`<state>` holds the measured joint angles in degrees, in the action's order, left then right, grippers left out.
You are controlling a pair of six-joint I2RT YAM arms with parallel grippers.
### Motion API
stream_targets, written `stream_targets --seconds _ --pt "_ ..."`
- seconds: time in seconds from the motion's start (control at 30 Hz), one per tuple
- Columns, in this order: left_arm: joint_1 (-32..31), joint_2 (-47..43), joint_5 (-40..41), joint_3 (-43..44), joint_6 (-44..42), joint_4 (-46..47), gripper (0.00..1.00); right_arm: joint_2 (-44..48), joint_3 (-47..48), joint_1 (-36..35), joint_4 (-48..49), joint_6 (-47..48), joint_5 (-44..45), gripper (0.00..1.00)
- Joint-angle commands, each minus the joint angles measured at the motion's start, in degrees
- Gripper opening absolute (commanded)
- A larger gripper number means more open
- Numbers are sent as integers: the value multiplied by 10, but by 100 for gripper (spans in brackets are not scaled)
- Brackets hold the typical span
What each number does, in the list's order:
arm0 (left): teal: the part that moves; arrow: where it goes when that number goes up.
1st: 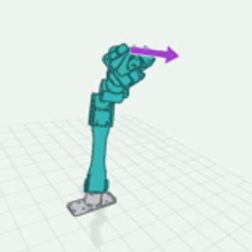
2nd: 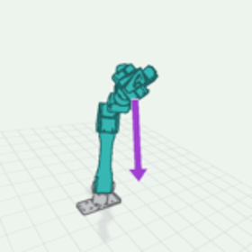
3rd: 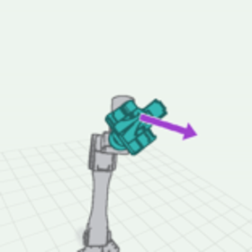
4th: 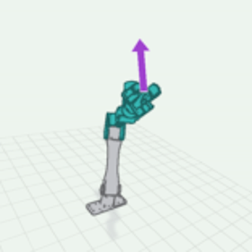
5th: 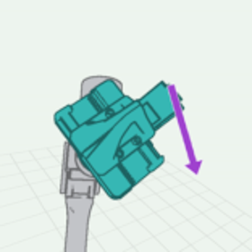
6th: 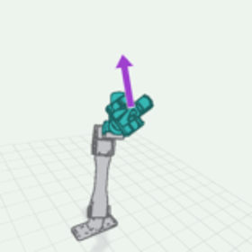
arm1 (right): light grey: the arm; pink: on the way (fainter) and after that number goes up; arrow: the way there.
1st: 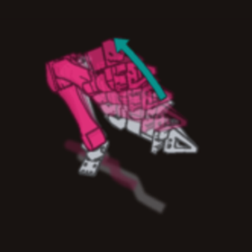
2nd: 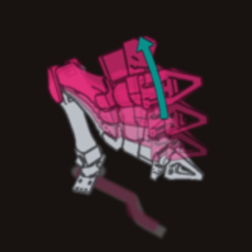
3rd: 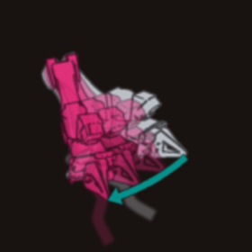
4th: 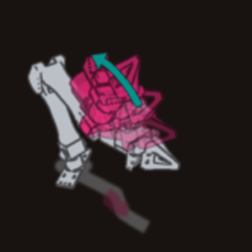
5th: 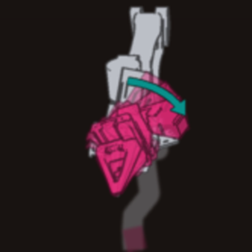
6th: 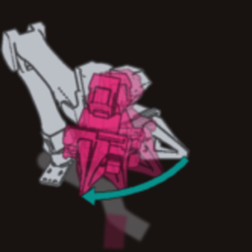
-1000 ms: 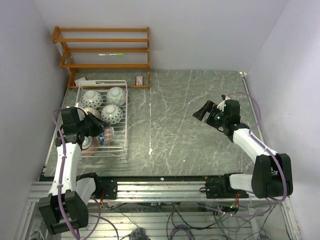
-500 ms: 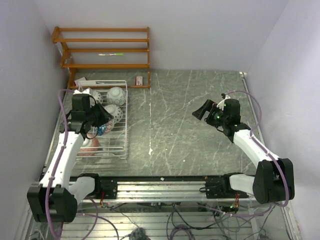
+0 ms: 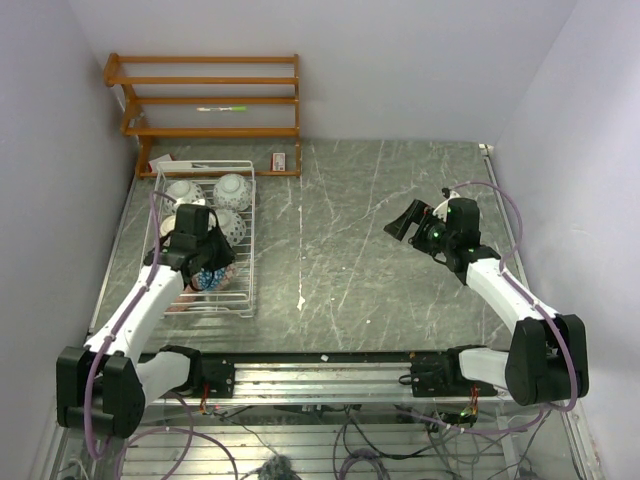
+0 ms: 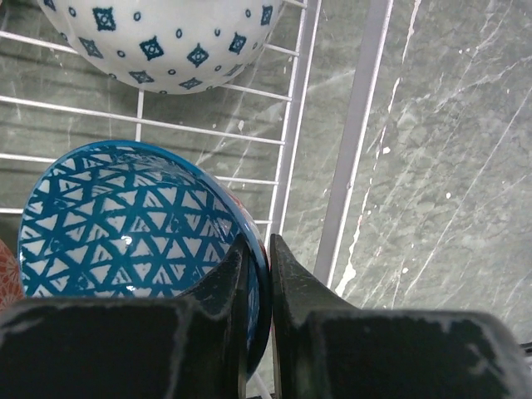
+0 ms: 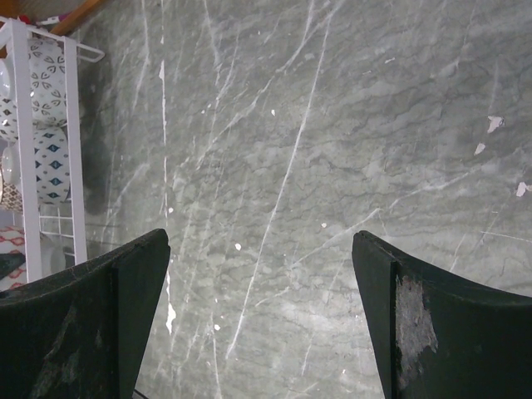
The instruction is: Load the bowls into the dish rack
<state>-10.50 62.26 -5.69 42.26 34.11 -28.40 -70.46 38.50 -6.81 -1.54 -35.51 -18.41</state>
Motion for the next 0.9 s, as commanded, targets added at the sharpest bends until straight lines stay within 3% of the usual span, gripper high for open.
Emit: stream_targets --seconds 0.0,0.2,0.47,0.63,0.87 --pt "-26 25 46 -27 19 75 12 -2 -3 -2 15 7 0 92" --pt "-55 43 51 -28 35 103 36 1 0 -2 7 14 3 92" --pt "-78 10 59 20 35 62 68 1 21 -10 -1 17 6 92" --pt "-81 -39 59 65 27 20 99 -10 50 -43 -13 21 28 93" --pt "-81 -143 131 191 -9 -119 99 -72 152 -164 -42 40 92 93"
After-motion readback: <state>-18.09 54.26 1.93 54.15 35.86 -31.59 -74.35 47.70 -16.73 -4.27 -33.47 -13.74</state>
